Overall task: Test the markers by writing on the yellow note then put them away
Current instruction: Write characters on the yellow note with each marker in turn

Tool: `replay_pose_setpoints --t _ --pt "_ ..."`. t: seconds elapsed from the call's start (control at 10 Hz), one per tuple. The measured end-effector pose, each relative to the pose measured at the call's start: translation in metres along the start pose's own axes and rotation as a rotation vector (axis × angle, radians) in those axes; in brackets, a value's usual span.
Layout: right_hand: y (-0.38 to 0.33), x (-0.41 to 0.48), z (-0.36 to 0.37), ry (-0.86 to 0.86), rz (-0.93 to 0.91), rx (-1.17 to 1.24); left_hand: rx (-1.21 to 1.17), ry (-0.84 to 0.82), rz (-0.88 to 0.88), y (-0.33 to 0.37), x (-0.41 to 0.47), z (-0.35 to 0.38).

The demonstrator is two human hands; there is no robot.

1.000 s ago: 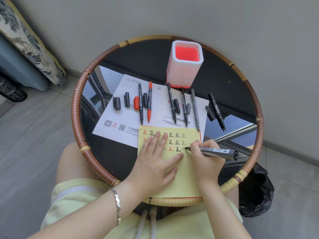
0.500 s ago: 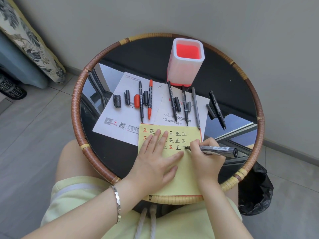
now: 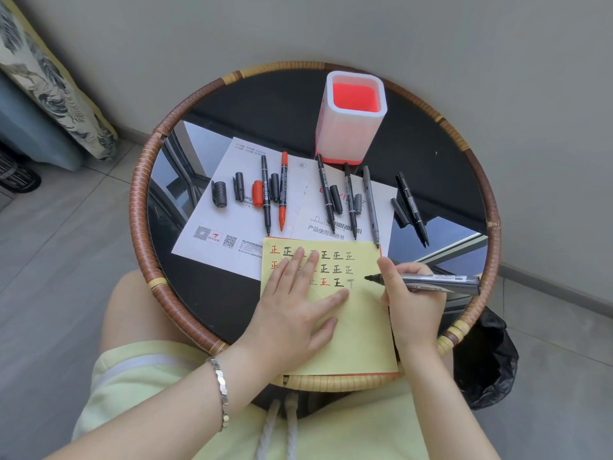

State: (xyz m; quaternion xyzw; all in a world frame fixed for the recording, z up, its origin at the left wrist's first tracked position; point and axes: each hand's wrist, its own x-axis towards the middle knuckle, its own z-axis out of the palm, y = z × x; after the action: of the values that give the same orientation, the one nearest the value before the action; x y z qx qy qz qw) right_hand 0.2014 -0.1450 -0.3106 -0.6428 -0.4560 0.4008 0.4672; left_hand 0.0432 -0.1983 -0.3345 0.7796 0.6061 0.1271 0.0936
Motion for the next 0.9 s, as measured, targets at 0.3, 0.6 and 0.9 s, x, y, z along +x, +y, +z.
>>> replay_pose_setpoints --t 0.3,0.6,0.9 --pt "-0.007 -0.008 -0.003 -0.16 -0.126 -0.194 -0.018 -0.014 -0.01 0.0 0.0 0.001" --pt "-0.004 -0.003 -0.006 -0.053 -0.163 -0.252 -0.007 -0.019 -0.01 0.0 0.0 0.001" --pt "-0.007 0.002 -0.016 0.038 -0.158 -0.282 -0.015 -0.035 -0.023 -0.001 -0.001 0.0"
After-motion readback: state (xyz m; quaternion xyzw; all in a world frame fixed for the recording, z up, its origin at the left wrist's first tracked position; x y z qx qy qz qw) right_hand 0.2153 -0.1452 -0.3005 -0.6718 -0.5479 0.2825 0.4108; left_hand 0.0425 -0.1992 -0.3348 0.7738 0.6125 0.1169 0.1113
